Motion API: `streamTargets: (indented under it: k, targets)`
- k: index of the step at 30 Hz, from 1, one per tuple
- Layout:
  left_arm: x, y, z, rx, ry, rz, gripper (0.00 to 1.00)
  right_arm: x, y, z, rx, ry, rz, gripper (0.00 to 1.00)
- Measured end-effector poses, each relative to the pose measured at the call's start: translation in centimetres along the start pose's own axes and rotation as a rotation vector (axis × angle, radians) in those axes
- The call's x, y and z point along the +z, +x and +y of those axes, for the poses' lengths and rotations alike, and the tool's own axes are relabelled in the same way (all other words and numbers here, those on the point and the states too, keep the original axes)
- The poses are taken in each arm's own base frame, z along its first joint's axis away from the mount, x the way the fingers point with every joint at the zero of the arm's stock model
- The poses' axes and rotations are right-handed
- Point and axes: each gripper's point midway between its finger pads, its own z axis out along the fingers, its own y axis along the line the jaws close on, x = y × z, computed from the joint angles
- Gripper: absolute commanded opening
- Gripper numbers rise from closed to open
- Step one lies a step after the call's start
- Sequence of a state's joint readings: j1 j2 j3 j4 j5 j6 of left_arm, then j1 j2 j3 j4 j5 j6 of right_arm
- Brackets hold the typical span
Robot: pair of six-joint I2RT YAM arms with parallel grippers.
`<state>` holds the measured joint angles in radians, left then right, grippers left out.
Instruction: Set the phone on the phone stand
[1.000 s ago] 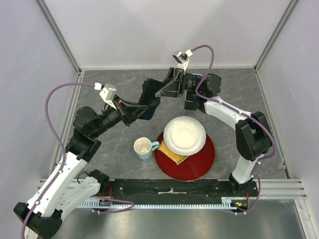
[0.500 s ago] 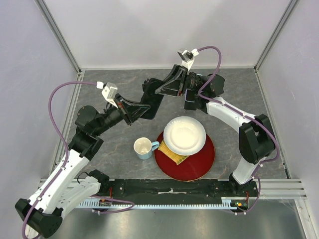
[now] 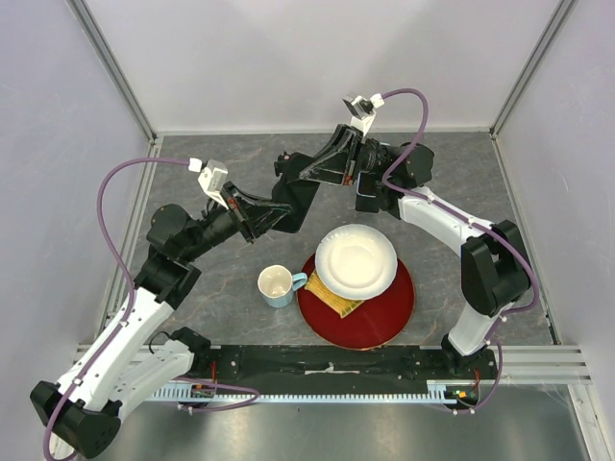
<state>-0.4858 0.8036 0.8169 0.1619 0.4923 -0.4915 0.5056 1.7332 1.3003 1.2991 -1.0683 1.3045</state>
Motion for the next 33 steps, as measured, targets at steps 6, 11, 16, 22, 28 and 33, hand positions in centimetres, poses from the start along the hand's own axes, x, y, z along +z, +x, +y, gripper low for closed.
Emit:
streamTargets:
  k: [6,11,16,22,28,33]
  targets:
    - [0.3,0.1,-0.1,-0.030,0.010,0.005,0.23,-0.2,-0.1,0.0,-0.009,-0.001,-0.001,0.00]
    - [0.7,0.0,1.2,-0.057,-0.061,0.013,0.65,-0.8,0.4,-0.6,-0.048,0.030,-0.017,0.00]
    - [0.4,-0.9,3.9,-0.082,-0.240,-0.015,0.66,-1.4,0.1,-2.2,-0.116,0.172,-0.035,0.00]
    - [-1.2,-0.9,8.9,-0.091,-0.522,-0.058,0.56,-4.7,-2.9,-5.4,-0.236,0.481,-0.104,0.00]
    - [-1.0,1.4,14.3,-0.042,-0.706,-0.055,0.51,-10.8,-4.1,-8.5,-0.314,0.773,-0.107,0.00]
    - [1.0,6.0,19.1,0.030,-0.780,0.059,0.38,-13.1,-3.3,-9.8,-0.351,0.878,-0.057,0.00]
